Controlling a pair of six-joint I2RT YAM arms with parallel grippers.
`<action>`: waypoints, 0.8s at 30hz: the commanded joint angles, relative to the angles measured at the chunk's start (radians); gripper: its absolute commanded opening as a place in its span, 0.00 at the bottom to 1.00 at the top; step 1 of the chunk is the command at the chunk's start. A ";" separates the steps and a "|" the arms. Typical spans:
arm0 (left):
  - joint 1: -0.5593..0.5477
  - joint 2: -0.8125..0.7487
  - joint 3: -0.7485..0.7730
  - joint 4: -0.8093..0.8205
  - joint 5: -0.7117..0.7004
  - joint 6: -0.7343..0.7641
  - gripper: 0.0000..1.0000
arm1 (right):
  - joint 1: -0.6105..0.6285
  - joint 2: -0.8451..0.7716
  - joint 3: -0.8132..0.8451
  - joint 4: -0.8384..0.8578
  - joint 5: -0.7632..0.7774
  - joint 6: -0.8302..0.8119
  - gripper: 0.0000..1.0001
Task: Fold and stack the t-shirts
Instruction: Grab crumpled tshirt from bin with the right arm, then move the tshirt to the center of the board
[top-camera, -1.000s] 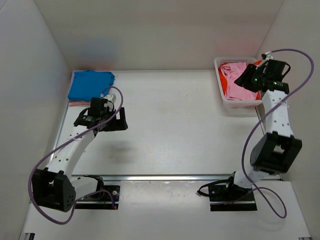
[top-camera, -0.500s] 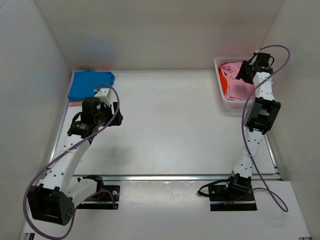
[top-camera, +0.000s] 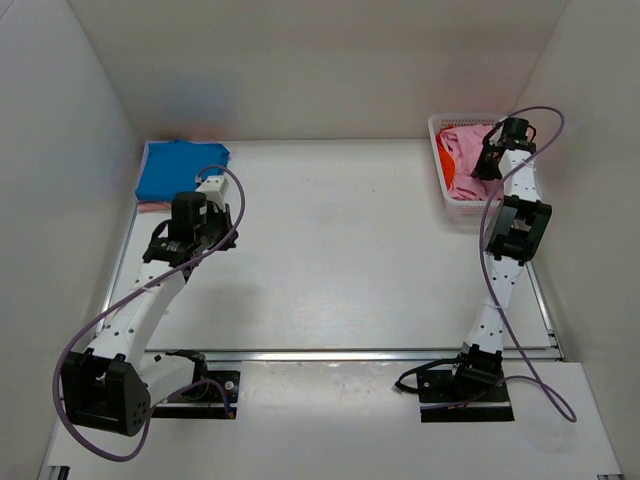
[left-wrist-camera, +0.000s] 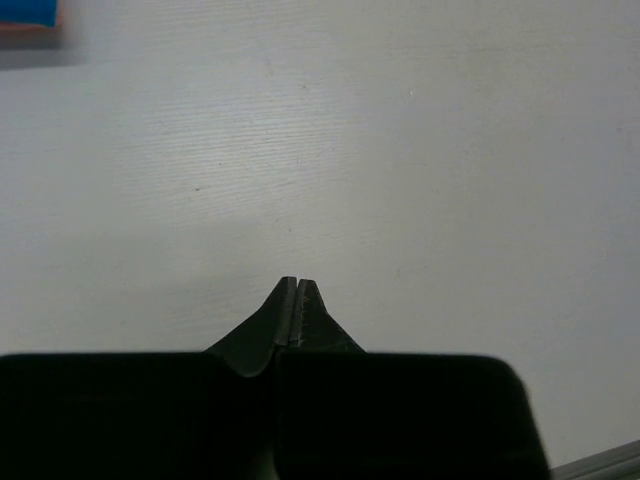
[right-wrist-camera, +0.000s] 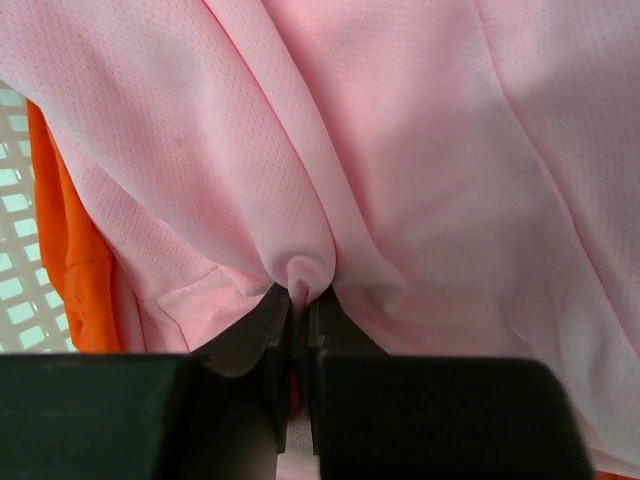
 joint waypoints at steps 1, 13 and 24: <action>0.004 -0.045 -0.012 0.034 0.036 -0.005 0.00 | 0.004 -0.063 0.015 -0.049 -0.033 0.005 0.00; -0.045 -0.220 -0.052 -0.034 0.188 -0.133 0.48 | 0.157 -0.896 -0.221 0.092 -0.071 0.011 0.00; -0.058 -0.397 -0.141 0.008 0.254 -0.293 0.44 | 0.402 -1.418 -0.758 0.183 -0.255 0.097 0.00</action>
